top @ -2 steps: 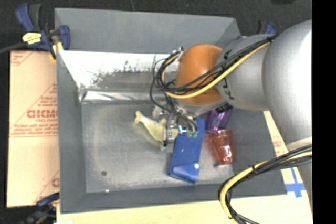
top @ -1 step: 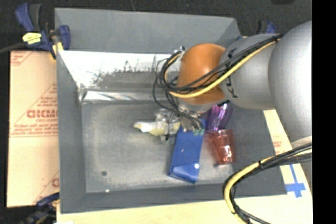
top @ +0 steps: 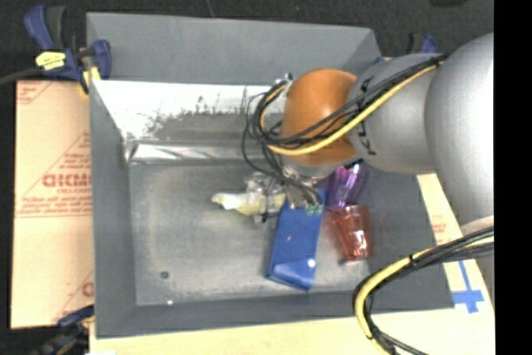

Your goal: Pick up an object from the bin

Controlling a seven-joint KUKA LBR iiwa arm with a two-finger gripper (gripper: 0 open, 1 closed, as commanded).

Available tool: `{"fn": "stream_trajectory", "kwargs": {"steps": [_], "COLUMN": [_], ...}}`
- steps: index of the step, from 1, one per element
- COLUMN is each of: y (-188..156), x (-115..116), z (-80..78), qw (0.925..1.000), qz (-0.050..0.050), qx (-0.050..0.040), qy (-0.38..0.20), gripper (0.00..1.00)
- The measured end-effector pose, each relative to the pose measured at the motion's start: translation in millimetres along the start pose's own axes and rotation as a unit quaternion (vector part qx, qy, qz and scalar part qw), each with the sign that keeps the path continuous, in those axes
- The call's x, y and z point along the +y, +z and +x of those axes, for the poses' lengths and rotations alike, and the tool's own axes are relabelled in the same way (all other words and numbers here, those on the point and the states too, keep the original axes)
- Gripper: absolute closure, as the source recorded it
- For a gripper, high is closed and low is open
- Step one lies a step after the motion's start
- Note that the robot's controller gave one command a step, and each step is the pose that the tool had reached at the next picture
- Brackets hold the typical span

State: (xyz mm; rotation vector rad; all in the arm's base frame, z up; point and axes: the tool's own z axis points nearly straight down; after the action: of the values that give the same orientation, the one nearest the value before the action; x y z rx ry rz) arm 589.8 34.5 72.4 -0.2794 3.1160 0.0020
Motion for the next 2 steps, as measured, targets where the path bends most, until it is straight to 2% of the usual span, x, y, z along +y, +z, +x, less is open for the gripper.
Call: {"fn": "stream_trajectory", "kwargs": {"steps": [1,2], "y": [-26.7,-73.3], "x": [-0.2,-0.4], "z": [1.8,1.0], "qw": [1.0000,1.0000], "qz": [0.000,0.000], "qx": [0.0035,0.0037], "qy": [0.001,0.001], "gripper": [1.00,1.00]}}
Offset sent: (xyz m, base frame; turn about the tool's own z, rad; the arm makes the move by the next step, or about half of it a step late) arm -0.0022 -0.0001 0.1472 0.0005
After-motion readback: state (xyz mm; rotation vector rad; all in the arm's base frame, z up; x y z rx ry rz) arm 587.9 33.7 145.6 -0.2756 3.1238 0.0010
